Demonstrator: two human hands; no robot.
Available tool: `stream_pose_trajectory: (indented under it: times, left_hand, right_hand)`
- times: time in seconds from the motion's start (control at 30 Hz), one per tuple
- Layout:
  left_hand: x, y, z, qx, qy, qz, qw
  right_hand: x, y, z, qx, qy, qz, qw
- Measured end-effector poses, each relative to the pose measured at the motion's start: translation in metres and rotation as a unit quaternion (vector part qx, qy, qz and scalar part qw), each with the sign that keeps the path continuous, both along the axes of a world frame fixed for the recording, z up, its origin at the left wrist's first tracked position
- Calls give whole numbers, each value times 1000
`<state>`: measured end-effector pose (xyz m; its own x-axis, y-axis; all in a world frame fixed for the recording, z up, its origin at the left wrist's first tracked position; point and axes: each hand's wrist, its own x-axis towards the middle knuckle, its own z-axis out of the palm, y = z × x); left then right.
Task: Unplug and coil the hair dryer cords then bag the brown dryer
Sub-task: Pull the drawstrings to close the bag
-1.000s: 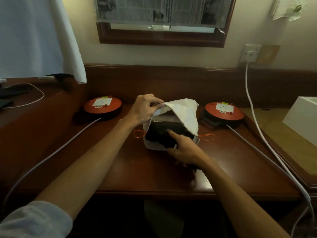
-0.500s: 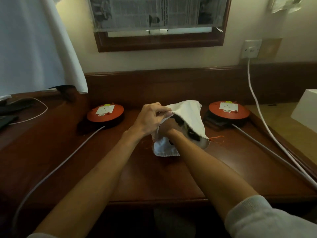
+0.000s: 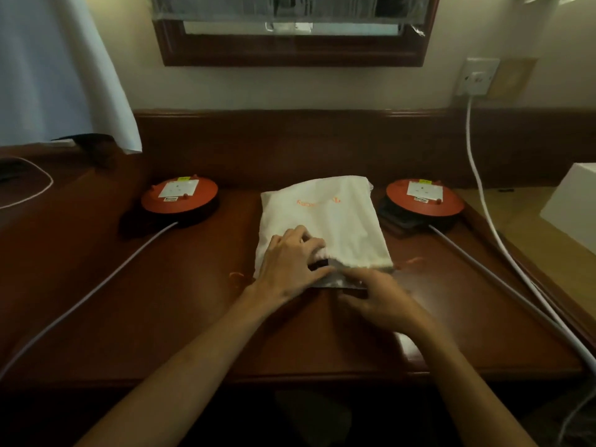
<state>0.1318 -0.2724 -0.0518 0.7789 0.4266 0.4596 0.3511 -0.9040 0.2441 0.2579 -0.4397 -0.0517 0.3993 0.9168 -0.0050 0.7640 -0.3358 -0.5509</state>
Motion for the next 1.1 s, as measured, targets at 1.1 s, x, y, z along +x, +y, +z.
stream_pose_trajectory:
  times: [1.1]
  left_hand:
    - [-141,57,12,-237,-38,164,957]
  right_hand:
    - [92,-58,-5,142,-46,-146,978]
